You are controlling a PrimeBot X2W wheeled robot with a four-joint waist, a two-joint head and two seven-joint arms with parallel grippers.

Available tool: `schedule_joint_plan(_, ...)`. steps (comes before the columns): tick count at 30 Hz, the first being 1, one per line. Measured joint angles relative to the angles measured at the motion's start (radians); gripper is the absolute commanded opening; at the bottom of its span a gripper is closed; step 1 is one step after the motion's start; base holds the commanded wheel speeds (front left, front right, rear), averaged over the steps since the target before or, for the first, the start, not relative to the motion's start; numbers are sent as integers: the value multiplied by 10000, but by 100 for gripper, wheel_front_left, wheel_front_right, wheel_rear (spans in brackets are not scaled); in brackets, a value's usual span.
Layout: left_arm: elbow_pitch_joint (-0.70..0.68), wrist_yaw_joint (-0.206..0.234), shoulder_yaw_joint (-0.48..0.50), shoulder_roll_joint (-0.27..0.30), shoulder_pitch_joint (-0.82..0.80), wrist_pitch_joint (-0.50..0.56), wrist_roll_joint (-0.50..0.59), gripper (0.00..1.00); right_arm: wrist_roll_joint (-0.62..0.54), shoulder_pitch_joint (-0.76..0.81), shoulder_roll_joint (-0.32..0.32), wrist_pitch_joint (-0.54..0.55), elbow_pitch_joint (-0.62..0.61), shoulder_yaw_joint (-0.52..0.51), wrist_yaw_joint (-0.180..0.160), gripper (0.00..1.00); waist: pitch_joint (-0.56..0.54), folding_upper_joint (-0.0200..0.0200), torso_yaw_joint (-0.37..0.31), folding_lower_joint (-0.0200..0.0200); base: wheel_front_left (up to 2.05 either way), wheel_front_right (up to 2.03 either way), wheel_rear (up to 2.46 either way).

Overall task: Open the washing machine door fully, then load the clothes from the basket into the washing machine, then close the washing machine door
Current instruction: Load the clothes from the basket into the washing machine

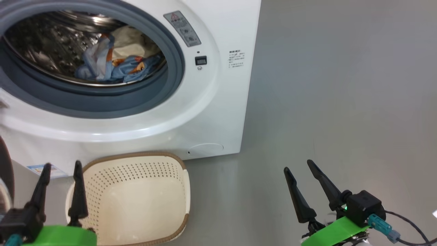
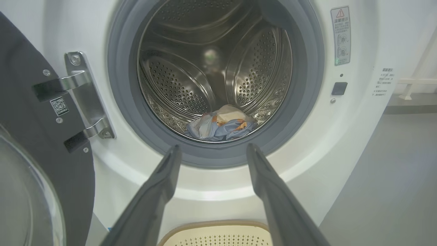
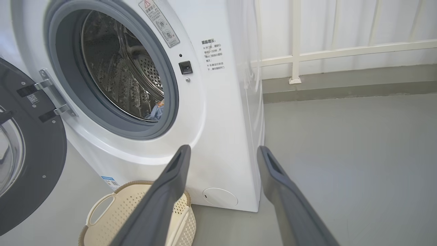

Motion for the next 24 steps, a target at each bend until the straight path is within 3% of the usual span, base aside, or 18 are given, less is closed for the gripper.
schedule_joint_plan(24,-1252,639,2,-401,2531,8,228,100,0,707,13,0,54,-117,0,100,-1399,0,18,0,0,0,0)
